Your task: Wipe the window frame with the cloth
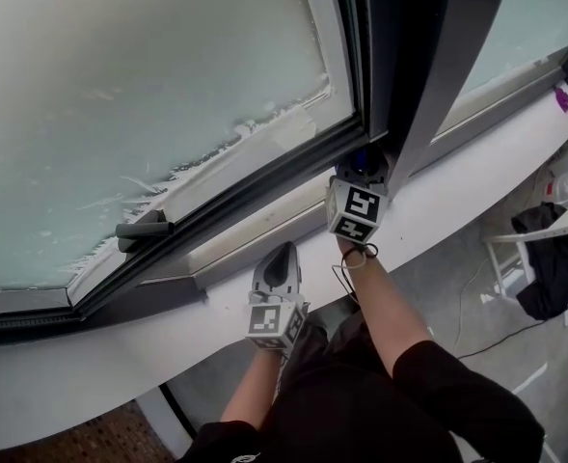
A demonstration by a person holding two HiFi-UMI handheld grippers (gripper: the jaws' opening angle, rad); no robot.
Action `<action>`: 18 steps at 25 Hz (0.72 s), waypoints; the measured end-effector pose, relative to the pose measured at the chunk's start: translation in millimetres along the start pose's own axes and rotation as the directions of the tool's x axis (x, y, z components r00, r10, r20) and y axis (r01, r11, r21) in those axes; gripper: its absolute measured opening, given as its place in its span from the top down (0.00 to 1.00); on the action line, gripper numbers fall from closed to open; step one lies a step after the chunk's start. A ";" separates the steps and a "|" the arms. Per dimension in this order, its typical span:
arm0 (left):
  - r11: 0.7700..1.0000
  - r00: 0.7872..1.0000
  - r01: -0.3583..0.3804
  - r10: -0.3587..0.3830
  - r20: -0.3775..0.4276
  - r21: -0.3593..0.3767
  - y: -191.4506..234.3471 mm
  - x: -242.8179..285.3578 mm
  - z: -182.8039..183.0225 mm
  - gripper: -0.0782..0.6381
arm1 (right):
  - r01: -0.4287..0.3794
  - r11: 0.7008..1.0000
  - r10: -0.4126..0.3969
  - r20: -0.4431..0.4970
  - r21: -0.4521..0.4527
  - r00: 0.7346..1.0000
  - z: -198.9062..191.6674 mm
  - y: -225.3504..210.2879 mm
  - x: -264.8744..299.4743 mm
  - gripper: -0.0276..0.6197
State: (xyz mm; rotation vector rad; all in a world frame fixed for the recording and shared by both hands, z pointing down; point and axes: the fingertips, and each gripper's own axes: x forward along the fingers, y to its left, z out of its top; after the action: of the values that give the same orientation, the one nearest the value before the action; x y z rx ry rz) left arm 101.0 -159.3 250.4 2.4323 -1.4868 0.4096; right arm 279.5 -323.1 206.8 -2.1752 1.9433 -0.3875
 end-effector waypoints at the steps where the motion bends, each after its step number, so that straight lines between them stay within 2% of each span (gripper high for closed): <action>1: 1.000 1.000 -0.002 0.002 0.002 -0.004 -0.2 -1.0 0.1 0.88 | -0.005 1.000 0.005 0.011 0.008 1.000 3.2 0.2 0.8 0.90; 11: 0.999 0.999 -0.031 0.031 -0.010 -0.022 9.1 -8.6 -7.2 0.88 | -0.006 0.999 0.010 0.077 -0.052 0.997 2.7 -1.2 4.0 0.90; 18: 0.998 0.999 -0.047 0.047 0.006 -0.048 15.3 -20.0 -12.5 0.88 | -0.029 0.988 0.041 0.074 -0.150 0.996 -9.3 5.7 -0.2 0.90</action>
State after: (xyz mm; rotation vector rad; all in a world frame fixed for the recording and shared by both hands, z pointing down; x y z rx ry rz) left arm 77.4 -145.1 255.8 2.3687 -1.5415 0.3713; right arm 271.2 -323.3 213.8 -2.2057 2.0244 -0.1551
